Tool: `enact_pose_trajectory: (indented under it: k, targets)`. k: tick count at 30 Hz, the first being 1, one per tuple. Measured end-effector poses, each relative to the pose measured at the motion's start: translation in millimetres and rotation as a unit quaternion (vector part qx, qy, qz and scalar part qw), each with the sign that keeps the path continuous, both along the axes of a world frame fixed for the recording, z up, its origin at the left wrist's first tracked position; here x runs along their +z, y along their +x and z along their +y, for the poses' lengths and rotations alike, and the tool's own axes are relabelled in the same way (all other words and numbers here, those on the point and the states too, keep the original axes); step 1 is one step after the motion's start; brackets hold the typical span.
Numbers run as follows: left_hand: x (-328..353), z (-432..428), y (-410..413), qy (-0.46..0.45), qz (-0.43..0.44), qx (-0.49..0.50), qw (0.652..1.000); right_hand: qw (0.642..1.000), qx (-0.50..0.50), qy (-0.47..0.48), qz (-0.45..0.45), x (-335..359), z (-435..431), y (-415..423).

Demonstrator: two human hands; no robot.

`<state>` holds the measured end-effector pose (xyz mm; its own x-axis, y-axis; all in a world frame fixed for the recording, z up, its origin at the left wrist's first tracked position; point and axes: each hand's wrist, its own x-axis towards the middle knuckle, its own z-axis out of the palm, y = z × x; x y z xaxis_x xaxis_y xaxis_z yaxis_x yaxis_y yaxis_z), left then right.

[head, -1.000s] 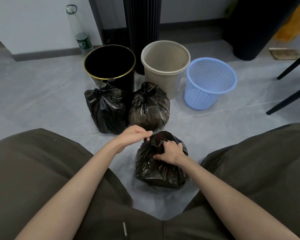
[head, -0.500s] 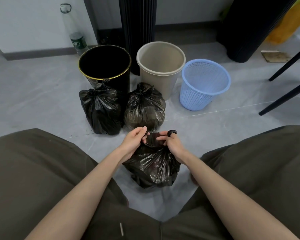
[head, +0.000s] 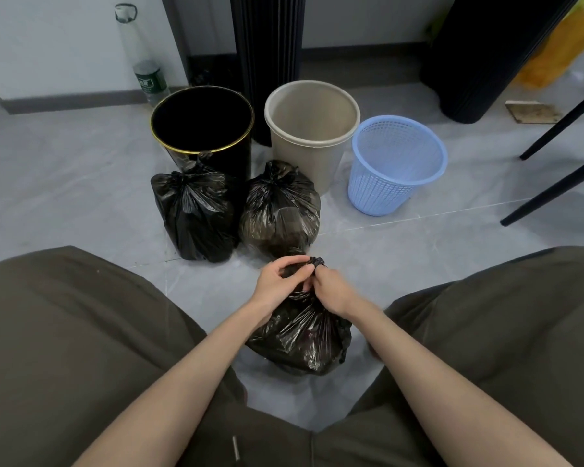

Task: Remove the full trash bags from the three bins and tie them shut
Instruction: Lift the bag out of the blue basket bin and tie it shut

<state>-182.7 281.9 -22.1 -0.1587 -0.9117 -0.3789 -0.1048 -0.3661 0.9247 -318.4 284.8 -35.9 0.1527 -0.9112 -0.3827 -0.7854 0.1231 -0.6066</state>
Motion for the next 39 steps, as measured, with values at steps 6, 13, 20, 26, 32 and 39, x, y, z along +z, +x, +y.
enact_pose_trajectory:
  k: [6, 13, 20, 26, 32, 39]
  targets:
    - [-6.0, -0.7, 2.3, -0.054, -0.098, 0.015, 0.994, 0.998, 0.044, 0.004, 0.038, -0.6, -0.5, 3.8]
    - [-10.8, -9.9, 4.0, -0.025, -0.107, 0.029, 0.994, 0.998, 0.060, -0.021, -0.012, 6.2, 1.7, 4.8]
    - [-18.7, -20.0, 21.6, 0.048, -0.055, 0.135, 0.988, 0.958, -0.169, 0.006, -0.231, 1.0, 7.1, 6.9]
    - [-18.8, -20.5, 21.9, 0.057, -0.056, 0.117, 0.990, 0.929, -0.237, 0.062, -0.276, -1.2, 11.3, 5.2]
    - [-15.8, -22.3, 12.4, 0.160, 0.048, 0.187, 0.968, 0.691, -0.472, 0.168, -0.521, 5.4, 1.5, 7.1]
    - [-13.3, -10.7, 7.7, 0.110, 0.044, 0.091, 0.989, 0.903, -0.314, -0.038, -0.290, 8.2, 0.3, 15.3]
